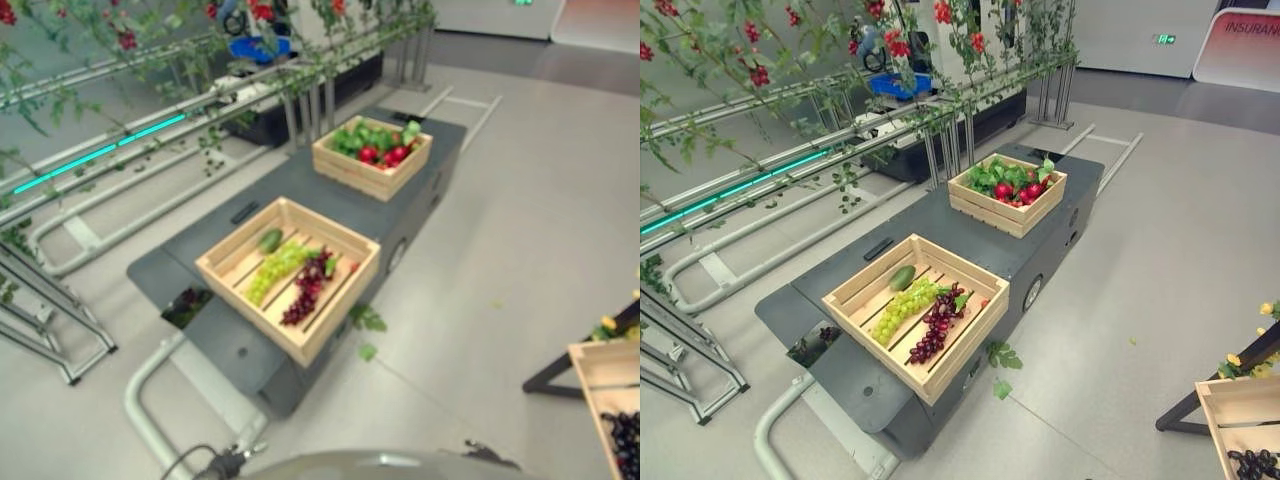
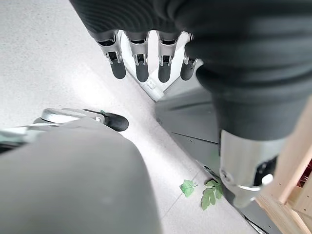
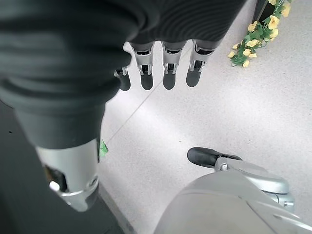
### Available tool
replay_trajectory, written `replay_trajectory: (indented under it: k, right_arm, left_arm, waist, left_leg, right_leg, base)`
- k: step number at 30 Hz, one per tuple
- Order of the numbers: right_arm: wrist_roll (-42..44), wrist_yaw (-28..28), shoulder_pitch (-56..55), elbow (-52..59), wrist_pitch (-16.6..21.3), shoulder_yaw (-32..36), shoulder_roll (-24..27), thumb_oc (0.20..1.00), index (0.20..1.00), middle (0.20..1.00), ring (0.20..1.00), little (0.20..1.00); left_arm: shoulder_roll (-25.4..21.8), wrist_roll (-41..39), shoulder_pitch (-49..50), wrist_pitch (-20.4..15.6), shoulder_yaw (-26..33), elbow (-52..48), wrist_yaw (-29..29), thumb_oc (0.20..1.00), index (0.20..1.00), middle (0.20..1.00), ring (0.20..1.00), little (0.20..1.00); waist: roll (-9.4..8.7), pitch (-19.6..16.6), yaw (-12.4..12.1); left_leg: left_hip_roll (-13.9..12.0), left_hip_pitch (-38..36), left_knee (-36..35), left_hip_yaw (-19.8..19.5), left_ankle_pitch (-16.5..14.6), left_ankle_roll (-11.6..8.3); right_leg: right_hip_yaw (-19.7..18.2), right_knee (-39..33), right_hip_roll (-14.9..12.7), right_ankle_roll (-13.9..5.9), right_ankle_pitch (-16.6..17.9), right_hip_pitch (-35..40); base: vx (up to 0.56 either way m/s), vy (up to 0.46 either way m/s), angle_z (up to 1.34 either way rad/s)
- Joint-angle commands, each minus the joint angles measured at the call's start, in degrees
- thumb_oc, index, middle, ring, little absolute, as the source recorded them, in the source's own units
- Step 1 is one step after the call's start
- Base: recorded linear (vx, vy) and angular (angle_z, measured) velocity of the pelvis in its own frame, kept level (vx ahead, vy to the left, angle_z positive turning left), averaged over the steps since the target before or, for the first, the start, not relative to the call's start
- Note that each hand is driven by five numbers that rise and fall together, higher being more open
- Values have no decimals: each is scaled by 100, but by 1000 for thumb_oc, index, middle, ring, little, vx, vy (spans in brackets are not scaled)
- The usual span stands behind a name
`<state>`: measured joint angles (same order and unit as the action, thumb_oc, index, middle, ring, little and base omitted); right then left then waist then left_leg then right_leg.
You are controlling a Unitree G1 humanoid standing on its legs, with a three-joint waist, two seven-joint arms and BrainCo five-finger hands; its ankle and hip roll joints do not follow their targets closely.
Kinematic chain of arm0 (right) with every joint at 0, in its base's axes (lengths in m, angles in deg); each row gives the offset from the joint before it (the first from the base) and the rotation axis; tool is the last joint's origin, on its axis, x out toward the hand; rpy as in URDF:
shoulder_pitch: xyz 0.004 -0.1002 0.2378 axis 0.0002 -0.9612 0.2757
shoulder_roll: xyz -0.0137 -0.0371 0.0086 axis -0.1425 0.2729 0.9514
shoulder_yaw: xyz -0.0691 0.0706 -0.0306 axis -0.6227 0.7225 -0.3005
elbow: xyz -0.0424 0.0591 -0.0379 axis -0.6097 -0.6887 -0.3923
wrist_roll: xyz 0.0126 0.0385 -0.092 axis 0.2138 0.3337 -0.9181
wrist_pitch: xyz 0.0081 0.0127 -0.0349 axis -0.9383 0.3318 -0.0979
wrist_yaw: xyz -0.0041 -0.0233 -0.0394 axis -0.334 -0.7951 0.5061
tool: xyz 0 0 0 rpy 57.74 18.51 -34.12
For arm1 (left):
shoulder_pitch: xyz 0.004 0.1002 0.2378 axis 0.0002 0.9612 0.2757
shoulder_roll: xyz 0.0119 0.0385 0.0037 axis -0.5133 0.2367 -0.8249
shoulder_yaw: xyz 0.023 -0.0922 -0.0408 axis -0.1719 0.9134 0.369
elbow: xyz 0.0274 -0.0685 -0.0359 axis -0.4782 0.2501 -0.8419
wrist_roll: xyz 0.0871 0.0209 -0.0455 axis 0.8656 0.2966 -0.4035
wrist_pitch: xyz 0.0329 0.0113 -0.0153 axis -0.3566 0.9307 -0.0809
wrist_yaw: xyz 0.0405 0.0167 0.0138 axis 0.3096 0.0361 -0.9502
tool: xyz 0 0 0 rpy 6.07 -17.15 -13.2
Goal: Pick up the fruits from the basket on one side to the basket on the other side
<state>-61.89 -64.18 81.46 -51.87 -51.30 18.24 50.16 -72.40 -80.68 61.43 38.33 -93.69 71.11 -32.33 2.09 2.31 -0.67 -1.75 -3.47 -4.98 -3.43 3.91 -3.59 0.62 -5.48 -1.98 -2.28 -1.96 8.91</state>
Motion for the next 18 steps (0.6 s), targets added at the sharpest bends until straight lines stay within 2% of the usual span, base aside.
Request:
replay_trajectory:
  k: [1,3,7,9,11,18]
  right_arm:
    - [-91,-10,165,-107,24,-152,54,1000,1000,1000,1000,1000]
    - [-90,-27,146,-71,30,-140,52,1000,1000,1000,1000,1000]
    - [-72,-70,84,58,35,-96,110,1000,1000,1000,1000,1000]
    - [-72,-70,80,60,34,-96,110,1000,1000,1000,1000,1000]
    - [-68,-120,25,236,22,-29,173,1000,1000,1000,1000,1000]
    - [-59,-108,16,479,-33,95,274,1000,1000,1000,1000,1000]
  left_arm:
    - [-7,62,-345,-131,-2,33,-102,1000,1000,1000,1000,1000]
    - [-38,112,-320,-152,-38,-157,-171,1000,1000,1000,1000,1000]
    - [-190,132,-176,-178,-154,-1192,-293,1000,1000,1000,1000,1000]
    - [-191,132,-168,-172,-156,-1203,-295,1000,1000,1000,1000,1000]
    - [-454,112,97,-162,-201,-2530,-372,1000,1000,1000,1000,1000]
    - [-925,-119,480,-148,112,-4477,-361,1000,1000,1000,1000,1000]
  waist:
    - [-213,65,-14]
    - [-212,91,-15]
    - [-200,215,-21]
    - [-200,214,-21]
    - [-184,358,-36]
    - [-173,636,-73]
  left_leg:
    - [261,-58,225,-28,-705,196]
    - [258,-65,224,-36,-713,197]
    - [277,-22,267,-55,-720,200]
    - [278,-22,269,-56,-722,200]
    - [281,56,278,-88,-692,192]
    - [270,218,282,-117,-626,164]
  right_leg:
    - [63,48,-60,-354,47,-344]
    - [61,48,-61,-358,50,-343]
    - [69,48,-73,-371,64,-374]
    - [70,48,-73,-372,64,-373]
    - [88,48,-86,-394,91,-436]
    - [109,48,-94,-425,157,-600]
  base:
    - [0,0,0]
    - [0,0,0]
    - [-8,2,0]
    - [0,0,0]
    - [-42,7,-1]
    - [-31,-1,0]
